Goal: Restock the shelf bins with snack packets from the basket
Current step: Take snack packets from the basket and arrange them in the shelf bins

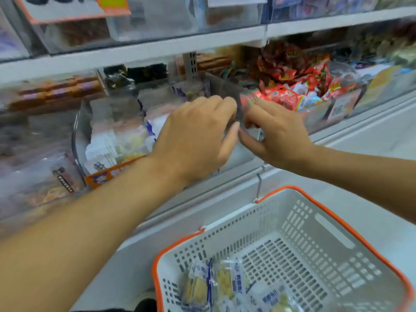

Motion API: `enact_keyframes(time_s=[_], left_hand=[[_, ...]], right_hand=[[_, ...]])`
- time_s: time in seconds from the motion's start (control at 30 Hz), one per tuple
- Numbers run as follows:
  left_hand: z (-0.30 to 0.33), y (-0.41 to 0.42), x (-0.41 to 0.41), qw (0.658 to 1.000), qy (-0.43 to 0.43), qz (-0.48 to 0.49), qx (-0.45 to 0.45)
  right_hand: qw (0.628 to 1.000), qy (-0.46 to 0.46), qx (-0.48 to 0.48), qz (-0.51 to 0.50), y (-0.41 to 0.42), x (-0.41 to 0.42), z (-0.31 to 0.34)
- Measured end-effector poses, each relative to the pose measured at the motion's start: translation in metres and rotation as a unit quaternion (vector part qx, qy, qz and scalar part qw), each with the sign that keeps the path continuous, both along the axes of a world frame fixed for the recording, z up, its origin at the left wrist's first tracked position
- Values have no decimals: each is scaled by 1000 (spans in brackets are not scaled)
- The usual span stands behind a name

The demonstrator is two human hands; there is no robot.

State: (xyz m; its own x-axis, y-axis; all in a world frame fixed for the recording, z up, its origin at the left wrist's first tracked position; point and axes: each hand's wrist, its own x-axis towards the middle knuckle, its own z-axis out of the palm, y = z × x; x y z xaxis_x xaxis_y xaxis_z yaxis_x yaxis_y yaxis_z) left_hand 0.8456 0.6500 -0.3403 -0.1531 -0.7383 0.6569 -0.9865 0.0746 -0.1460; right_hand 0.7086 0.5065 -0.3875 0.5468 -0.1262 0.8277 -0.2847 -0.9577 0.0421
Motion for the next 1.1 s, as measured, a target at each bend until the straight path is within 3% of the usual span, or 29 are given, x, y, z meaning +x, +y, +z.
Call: enact_keyframes(time_s=[0.03,0.07,0.1,0.17,0.23,0.27,0.33,0.4,0.53,0.67,0.73,0.8,0.9,0.97,1.03,1.1], left_hand=[[-3,1,-7,998,30,-42,35],[-12,1,-14,991,49,-66,103],[-26,2,-19,977,45,-78,194],[-62,1,-29,917,-15,-99,387],[-99,8,-40,827,-56,-97,551],[-113,11,-45,788,-63,-80,607],[-129,13,-52,737,-75,-44,670],[-134,11,-54,718,-73,-28,692],[-131,4,-50,736,-54,-18,675],[-128,5,-46,716,-73,4,694],[-127,6,-43,719,-71,9,691],[-124,4,-40,746,-51,11,663],[-120,2,-38,786,54,9,616],[-111,1,-39,779,215,-17,589],[-98,-2,-40,730,423,-64,533],[-82,-3,-42,711,549,-93,430]], right_hand=[[997,25,67,6,9,-13,-17],[983,102,150,-5,17,-24,-39],[947,221,234,-24,23,-32,-69],[799,453,393,-52,35,-44,-134],[650,569,500,-61,54,-54,-198],[609,592,524,-71,64,-60,-227],[576,601,545,-98,83,-70,-277],[557,572,589,-127,102,-81,-314],[524,498,677,-139,132,-91,-348],[477,396,776,-115,122,-97,-337],[481,403,774,-86,105,-102,-315],[501,433,748,-46,80,-103,-276],[516,447,730,33,44,-95,-183],[550,420,718,82,28,-88,-110],[630,362,679,106,18,-83,-49],[695,305,643,97,7,-81,-5]])
